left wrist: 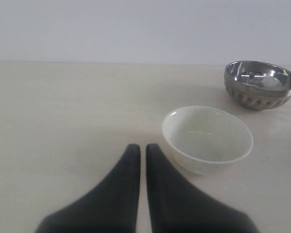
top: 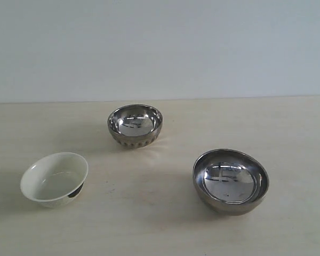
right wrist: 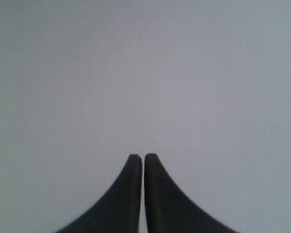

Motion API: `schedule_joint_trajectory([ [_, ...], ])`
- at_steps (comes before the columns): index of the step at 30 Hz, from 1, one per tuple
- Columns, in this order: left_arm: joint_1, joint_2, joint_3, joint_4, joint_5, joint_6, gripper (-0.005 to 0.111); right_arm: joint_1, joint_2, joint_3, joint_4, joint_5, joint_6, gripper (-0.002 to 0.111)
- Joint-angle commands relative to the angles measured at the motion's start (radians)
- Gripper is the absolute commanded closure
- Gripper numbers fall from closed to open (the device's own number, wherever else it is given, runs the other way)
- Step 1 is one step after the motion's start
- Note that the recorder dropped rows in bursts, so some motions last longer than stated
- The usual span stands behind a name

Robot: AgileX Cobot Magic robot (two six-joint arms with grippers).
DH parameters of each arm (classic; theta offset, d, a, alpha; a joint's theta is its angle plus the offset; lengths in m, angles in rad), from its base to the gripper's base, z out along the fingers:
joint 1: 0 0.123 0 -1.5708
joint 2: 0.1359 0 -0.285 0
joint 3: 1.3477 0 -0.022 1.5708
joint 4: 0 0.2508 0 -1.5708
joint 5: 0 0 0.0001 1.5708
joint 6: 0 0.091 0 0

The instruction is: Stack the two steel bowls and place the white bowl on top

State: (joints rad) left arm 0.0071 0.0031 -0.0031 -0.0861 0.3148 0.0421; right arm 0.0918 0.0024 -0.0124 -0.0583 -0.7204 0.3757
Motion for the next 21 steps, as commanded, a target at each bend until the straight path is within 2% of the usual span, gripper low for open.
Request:
schedule_joint_trajectory([
  [1, -0.005, -0.003, 0.003, 0.000, -0.008, -0.005, 0.103, -0.002, -0.002, -0.134, -0.187, 0.306, 0.143, 0.108],
  [3, -0.005, -0.003, 0.003, 0.000, -0.008, -0.005, 0.103, -0.002, -0.002, -0.197, -0.324, 0.444, 0.213, 0.106],
  [5, -0.005, -0.003, 0.003, 0.000, -0.008, -0.005, 0.103, -0.002, 0.009, -0.241, -0.380, 0.505, 0.285, 0.098],
  [7, -0.005, -0.003, 0.003, 0.000, -0.008, -0.005, 0.103, -0.002, 0.040, -0.274, -0.380, 0.543, 0.305, 0.086],
  [11, -0.005, -0.003, 0.003, 0.000, -0.008, -0.005, 0.103, -0.002, 0.153, -0.329, -0.378, 0.619, 0.306, 0.050],
  [15, -0.005, -0.003, 0.003, 0.000, -0.008, -0.005, 0.103, -0.002, 0.313, -0.352, -0.378, 0.603, 0.306, 0.029],
  [17, -0.005, -0.003, 0.003, 0.000, -0.008, -0.005, 0.103, -0.002, 0.387, -0.352, -0.378, 0.574, 0.306, 0.025],
  [21, -0.005, -0.003, 0.003, 0.000, -0.008, -0.005, 0.103, -0.002, 0.556, -0.352, -0.378, 0.567, 0.349, 0.026],
])
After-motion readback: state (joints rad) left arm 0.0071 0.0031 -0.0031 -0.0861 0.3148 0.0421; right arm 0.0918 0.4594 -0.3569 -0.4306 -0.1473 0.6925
